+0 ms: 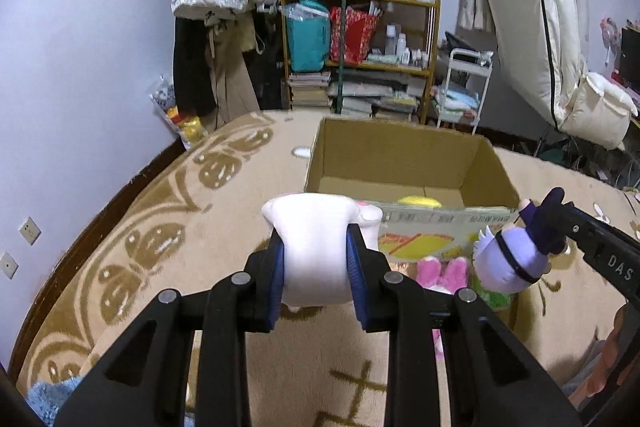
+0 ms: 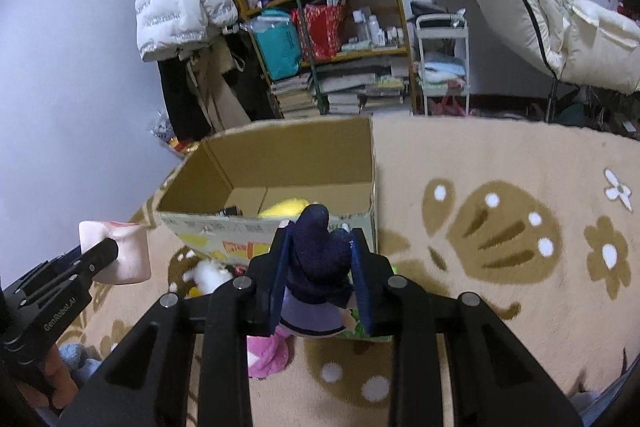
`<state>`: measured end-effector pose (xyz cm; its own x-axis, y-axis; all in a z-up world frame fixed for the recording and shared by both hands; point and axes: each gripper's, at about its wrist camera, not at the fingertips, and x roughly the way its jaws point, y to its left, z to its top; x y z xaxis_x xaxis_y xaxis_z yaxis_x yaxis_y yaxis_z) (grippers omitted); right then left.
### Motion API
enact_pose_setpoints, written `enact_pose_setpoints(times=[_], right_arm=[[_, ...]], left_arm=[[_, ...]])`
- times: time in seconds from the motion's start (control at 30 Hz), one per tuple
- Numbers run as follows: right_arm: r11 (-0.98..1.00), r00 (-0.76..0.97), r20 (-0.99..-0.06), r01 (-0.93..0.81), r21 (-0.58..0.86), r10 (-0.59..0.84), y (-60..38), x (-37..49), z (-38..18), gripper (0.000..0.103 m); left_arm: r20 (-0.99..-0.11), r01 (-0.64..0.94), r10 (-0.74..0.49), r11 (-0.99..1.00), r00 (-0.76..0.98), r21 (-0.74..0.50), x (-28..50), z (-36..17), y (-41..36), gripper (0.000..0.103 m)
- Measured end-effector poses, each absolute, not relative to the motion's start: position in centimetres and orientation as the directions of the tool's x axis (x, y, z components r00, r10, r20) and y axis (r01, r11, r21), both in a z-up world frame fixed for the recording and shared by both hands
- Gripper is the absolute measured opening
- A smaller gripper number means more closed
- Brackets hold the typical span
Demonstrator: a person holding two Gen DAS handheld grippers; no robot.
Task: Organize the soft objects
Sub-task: 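Lift the pink block with the left tool while the right tool lifts the purple doll toward the box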
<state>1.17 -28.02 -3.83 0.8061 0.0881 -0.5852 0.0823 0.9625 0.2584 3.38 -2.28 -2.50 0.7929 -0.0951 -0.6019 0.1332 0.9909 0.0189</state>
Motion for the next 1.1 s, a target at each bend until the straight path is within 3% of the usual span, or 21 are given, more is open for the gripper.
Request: enact_pose_setpoints(times=[0.33, 0.63, 1.1], right_arm=[[0.977, 0.892, -0.449, 0.047, 0.207, 0.052, -27.5, 0.4, 1.1, 0.031], [0.98, 0.92, -0.389, 0.037, 0.197, 0.043, -28.3, 3.1, 3.4, 0.031], [0.991, 0.926, -0.373, 0.001, 0.137, 0.05, -28.4, 8.7, 3.4, 0.031]], left_arm=[[-0.446, 0.154, -0.115, 0.987, 0.887, 0.052, 2.0, 0.6, -2.5, 0.027], [-0.35, 0.171, -0.135, 0.983, 0.927, 0.074, 4.3, 3.2, -3.4, 0.027], [-0.324, 0.18, -0.145, 0.98, 0.935, 0.081, 10.8, 3.5, -5.3, 0.028]])
